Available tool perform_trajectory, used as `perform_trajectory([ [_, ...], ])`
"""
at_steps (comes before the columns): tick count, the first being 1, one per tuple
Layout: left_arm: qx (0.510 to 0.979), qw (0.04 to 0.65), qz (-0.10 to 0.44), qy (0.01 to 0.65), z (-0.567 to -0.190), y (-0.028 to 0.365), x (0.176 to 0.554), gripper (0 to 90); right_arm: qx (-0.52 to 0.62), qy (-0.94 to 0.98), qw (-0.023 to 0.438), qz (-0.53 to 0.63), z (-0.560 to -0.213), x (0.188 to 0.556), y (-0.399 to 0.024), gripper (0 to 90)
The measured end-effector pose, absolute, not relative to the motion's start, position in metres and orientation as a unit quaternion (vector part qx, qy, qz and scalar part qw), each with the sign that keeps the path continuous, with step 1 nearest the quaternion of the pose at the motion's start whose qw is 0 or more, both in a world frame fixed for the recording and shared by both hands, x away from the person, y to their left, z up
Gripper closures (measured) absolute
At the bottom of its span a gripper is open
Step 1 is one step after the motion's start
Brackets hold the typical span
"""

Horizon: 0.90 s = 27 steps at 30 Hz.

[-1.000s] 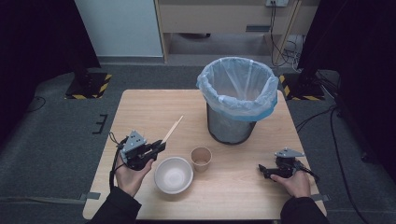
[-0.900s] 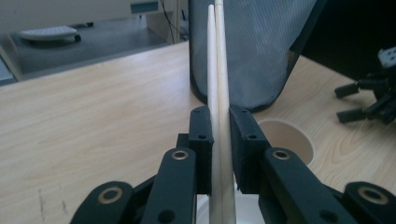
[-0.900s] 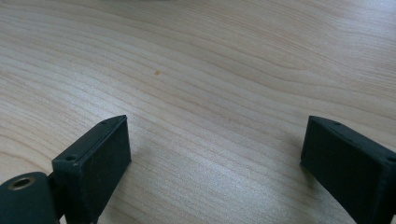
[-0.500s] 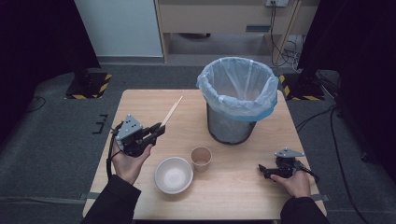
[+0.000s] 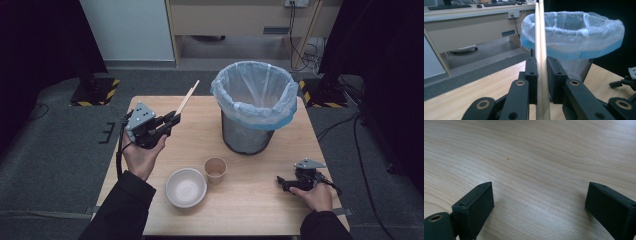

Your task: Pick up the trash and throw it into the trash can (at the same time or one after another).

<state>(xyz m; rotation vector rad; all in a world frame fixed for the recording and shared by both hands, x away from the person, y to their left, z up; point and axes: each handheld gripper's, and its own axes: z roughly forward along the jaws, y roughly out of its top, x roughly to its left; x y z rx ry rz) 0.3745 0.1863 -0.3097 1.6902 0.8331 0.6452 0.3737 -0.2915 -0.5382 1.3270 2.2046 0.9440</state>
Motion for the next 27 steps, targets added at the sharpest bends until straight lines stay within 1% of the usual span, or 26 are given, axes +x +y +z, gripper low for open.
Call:
perform_trajectory([
  [13,0.701,0.561,0.273,0.346,-0.285,0.168,0.392,79.5,0.475,0.788,0.199,0.338,-0.538,0.374,-0.292,8.3],
  [16,0.699,0.567,0.269,0.343,-0.279,0.162,0.397,79.5,0.475,0.788,0.199,0.338,-0.538,0.374,-0.292,8.3],
  [27,0.698,0.572,0.283,0.325,-0.256,0.132,0.418,79.5,0.472,0.789,0.199,0.339,-0.538,0.374,-0.292,8.1],
])
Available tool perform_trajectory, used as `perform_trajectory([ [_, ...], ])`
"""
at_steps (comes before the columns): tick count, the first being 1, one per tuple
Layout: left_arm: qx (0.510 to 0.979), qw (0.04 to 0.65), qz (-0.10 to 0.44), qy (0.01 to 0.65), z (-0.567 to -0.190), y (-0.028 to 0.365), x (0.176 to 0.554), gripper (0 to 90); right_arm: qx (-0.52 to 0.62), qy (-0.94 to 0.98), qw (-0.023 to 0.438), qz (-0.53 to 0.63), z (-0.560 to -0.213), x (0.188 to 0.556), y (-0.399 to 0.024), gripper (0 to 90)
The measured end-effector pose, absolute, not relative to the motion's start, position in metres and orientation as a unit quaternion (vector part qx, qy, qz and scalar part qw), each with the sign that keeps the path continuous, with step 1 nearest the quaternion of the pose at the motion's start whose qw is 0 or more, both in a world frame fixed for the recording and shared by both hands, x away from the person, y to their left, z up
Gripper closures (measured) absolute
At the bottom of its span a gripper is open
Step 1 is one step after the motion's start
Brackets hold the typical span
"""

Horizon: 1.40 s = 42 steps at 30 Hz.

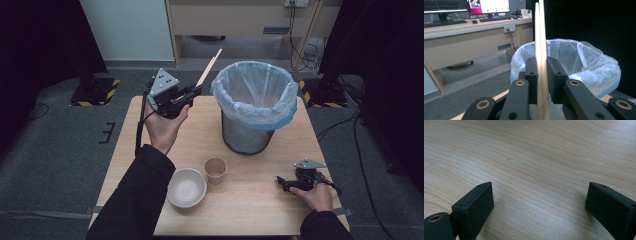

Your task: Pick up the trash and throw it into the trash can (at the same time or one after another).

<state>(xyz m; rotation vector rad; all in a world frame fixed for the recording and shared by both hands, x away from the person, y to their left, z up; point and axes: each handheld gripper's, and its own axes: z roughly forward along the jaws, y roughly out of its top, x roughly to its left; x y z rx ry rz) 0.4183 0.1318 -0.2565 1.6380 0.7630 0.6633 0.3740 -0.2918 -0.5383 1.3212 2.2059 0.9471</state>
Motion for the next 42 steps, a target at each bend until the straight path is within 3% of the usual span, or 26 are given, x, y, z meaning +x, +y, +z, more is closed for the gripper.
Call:
perform_trajectory([
  [18,0.691,0.596,0.258,0.318,-0.243,0.088,0.451,79.4,0.468,0.791,0.197,0.34,-0.539,0.374,-0.292,7.3],
  [42,0.695,0.606,0.263,0.285,-0.226,0.025,0.478,79.4,0.467,0.792,0.195,0.34,-0.538,0.373,-0.292,7.1],
])
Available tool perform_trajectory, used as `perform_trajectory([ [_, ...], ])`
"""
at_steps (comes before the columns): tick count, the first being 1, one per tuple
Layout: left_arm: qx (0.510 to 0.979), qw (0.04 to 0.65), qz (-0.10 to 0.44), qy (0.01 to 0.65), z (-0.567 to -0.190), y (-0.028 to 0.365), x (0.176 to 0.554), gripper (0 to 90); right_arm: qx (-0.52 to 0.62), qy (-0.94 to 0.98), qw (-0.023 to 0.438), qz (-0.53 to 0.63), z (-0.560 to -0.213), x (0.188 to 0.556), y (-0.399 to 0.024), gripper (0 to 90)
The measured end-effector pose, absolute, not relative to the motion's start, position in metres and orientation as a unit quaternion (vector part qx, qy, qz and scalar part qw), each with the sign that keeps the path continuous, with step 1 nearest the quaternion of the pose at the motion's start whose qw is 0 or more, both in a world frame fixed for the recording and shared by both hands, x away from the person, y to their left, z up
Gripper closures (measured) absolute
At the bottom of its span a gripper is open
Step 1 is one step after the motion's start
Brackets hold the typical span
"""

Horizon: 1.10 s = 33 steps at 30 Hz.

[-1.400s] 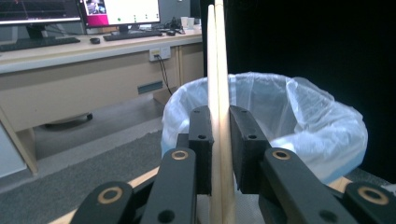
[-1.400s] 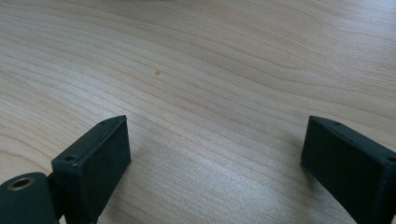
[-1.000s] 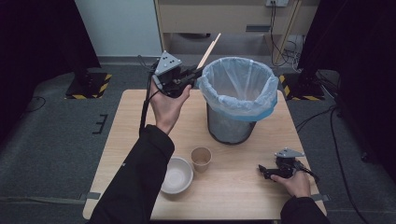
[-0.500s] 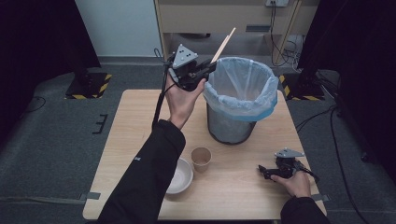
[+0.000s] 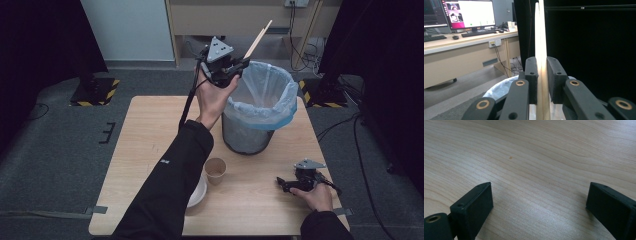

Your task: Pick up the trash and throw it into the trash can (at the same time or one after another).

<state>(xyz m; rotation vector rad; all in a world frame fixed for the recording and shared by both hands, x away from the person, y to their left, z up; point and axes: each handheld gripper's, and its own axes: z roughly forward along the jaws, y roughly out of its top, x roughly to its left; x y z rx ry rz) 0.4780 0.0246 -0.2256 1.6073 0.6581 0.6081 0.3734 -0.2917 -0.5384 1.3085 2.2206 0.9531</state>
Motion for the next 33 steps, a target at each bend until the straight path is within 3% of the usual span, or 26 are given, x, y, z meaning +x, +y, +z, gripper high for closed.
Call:
perform_trajectory([
  [19,0.689,0.612,0.254,0.294,-0.241,0.001,0.507,79.5,0.467,0.793,0.195,0.34,-0.538,0.373,-0.292,7.0],
  [33,0.71,0.593,0.231,0.302,-0.252,-0.012,0.525,79.5,0.468,0.792,0.192,0.34,-0.538,0.373,-0.291,6.7],
])
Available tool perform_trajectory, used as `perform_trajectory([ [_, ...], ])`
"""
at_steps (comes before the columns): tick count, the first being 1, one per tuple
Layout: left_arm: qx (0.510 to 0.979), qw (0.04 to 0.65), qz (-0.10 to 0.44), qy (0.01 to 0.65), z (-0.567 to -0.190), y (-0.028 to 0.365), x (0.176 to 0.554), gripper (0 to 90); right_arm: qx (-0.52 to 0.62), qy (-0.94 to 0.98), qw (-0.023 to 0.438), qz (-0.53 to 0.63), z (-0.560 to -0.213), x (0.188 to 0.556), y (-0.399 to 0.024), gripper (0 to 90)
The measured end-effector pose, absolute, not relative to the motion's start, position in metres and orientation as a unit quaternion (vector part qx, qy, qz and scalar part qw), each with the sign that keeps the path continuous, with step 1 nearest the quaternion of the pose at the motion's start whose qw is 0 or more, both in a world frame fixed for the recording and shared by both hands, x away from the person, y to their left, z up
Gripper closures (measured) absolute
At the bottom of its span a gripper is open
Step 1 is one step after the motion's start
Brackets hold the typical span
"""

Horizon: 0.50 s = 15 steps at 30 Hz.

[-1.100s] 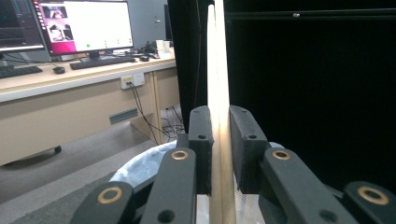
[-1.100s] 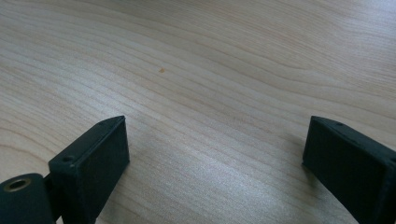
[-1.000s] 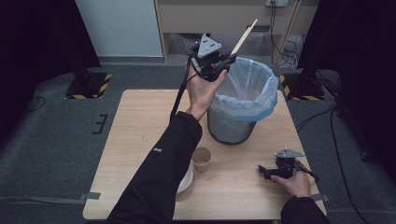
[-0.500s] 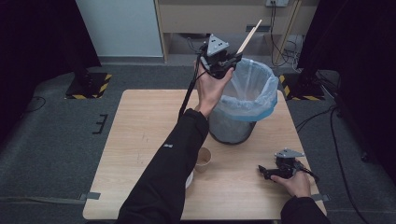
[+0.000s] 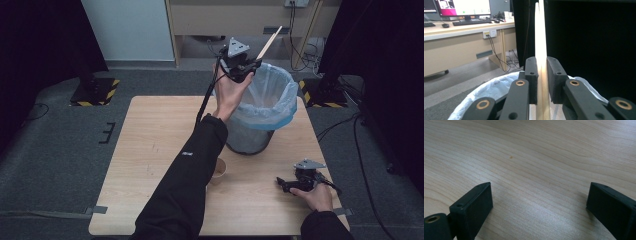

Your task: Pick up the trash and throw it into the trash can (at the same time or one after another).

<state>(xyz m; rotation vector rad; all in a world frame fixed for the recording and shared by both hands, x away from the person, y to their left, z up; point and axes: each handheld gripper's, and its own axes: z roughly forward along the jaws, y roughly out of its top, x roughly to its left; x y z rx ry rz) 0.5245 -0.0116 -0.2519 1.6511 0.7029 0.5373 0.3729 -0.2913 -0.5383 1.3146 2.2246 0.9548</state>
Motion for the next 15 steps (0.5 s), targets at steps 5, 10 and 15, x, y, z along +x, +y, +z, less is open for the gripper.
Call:
perform_trajectory([
  [5,0.719,0.584,0.223,0.303,-0.2554,-0.0156,0.527,79.5,0.467,0.793,0.193,0.34,-0.5383,0.3731,-0.2915,6.6],
  [10,0.726,0.579,0.213,0.304,-0.2581,-0.017,0.5287,76.7,0.467,0.793,0.192,0.34,-0.5383,0.3732,-0.2915,6.5],
  [15,0.729,0.577,0.207,0.303,-0.2582,-0.0151,0.5285,67.9,0.466,0.794,0.192,0.34,-0.5383,0.3733,-0.2915,6.3],
])
